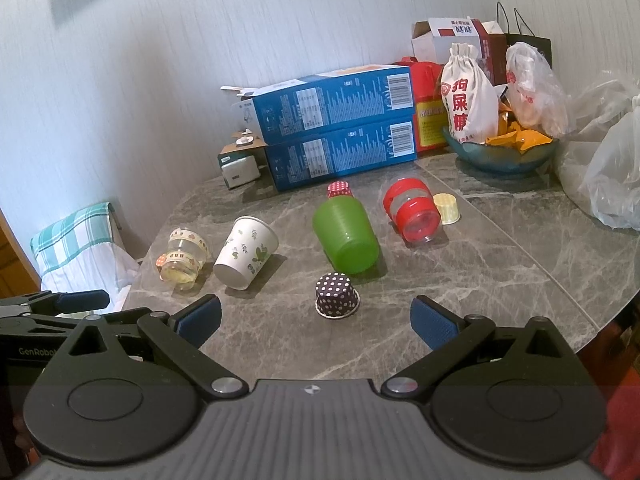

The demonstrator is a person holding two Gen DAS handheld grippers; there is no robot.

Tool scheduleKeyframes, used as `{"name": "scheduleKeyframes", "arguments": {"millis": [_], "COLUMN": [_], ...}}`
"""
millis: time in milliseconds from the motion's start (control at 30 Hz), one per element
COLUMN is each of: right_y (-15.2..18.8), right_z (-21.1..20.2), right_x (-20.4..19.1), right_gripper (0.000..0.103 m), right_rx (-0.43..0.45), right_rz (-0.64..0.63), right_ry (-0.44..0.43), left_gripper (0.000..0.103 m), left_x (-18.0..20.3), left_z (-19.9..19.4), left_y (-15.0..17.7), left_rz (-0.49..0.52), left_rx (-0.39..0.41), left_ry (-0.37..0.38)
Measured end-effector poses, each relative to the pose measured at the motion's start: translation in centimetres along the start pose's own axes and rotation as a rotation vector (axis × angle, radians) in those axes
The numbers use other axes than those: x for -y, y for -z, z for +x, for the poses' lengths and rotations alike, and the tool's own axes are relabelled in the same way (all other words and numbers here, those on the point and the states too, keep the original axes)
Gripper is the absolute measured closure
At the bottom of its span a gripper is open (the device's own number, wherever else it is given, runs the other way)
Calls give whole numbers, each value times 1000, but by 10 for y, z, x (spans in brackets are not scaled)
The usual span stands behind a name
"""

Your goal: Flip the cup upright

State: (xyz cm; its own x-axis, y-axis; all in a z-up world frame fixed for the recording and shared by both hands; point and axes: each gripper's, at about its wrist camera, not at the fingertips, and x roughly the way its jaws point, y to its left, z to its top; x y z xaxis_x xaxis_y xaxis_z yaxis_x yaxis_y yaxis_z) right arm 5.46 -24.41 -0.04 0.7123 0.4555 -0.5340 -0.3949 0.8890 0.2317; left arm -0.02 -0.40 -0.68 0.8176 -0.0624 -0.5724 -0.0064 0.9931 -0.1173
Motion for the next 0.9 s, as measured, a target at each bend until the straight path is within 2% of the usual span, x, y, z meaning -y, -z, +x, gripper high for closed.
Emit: {"name": "scheduleKeyframes", "arguments": {"millis": [900], "right_y": [0], "right_z": [4], "right_x": [1], "right_gripper": [1], "right_rx": [-25], "right_rz": [8], "right_ry": [4], "left_gripper": [2], "left_x": [1], "left_z": [6], "left_y": [2], "left_rz": [-1], "left_rx": [-9], "left_ry": [-2]}}
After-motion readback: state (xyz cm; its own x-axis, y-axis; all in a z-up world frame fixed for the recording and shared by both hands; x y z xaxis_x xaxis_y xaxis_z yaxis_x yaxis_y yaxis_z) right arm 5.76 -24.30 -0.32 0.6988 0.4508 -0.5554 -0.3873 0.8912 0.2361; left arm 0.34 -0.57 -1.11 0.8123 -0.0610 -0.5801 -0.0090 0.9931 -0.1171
